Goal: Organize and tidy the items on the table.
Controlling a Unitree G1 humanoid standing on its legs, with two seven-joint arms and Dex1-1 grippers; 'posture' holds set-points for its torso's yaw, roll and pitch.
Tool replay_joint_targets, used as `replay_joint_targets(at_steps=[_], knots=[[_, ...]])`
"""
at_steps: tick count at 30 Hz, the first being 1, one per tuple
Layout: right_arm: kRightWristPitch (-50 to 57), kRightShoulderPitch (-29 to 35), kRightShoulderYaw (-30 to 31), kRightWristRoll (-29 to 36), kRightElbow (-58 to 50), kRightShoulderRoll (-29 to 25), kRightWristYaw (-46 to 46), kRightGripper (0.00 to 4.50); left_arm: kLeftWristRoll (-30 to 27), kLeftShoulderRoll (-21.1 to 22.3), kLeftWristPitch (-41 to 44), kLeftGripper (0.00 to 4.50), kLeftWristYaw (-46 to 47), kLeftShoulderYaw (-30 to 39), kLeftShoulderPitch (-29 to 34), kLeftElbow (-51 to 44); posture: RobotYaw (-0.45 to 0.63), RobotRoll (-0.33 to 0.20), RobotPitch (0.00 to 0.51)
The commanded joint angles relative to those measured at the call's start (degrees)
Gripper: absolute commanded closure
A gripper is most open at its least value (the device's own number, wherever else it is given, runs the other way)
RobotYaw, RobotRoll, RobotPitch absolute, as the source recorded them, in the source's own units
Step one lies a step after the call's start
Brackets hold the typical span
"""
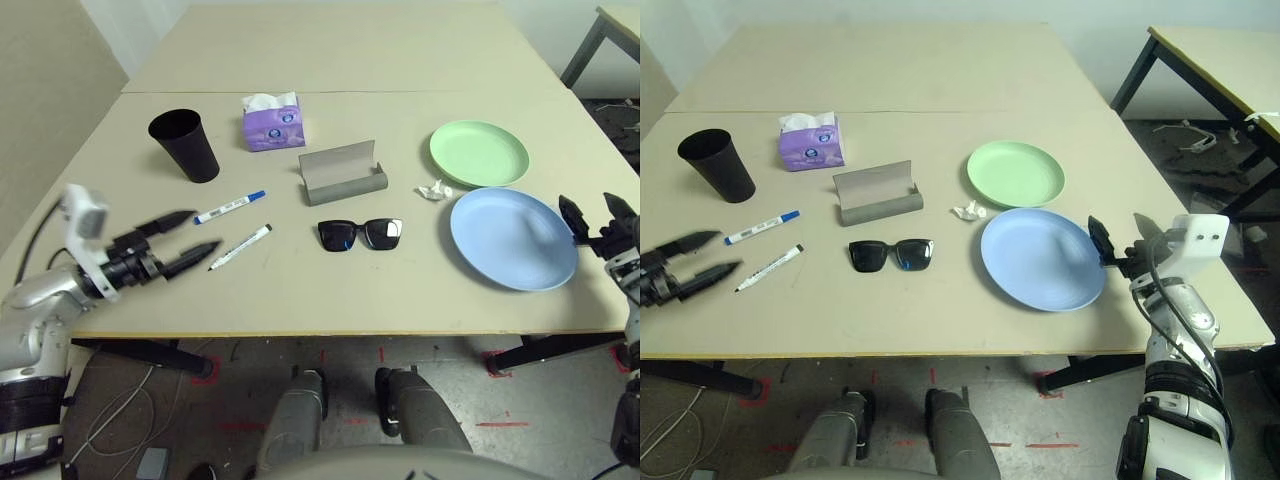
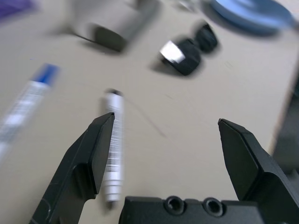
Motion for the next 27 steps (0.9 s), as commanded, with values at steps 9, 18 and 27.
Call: replay_joint_targets(at_steps=[9, 18, 27], knots=[[27.02, 9.09, 2.06, 3.66, -17.82, -7.53, 8.78, 0.02, 4.07, -2.9, -5.93, 0.0, -1.39, -3.58, -9.23, 6.81, -0.2, 0.0, 0.171], [40.2, 9.74, 5.07, 4.88, -21.46, -7.87, 13.33, 0.02, 4.18, -3.93, -6.84, 0.0, 0.55, -2.92, -8.65, 5.86, -0.17, 0.0, 0.182], [50.27, 6.09, 10.28, 4.23, -21.88, -9.01, 17.73, 0.4, 4.17, -2.8, -7.6, 0.0, 0.49, -2.94, -5.21, -0.19, -0.12, 0.0, 0.185]])
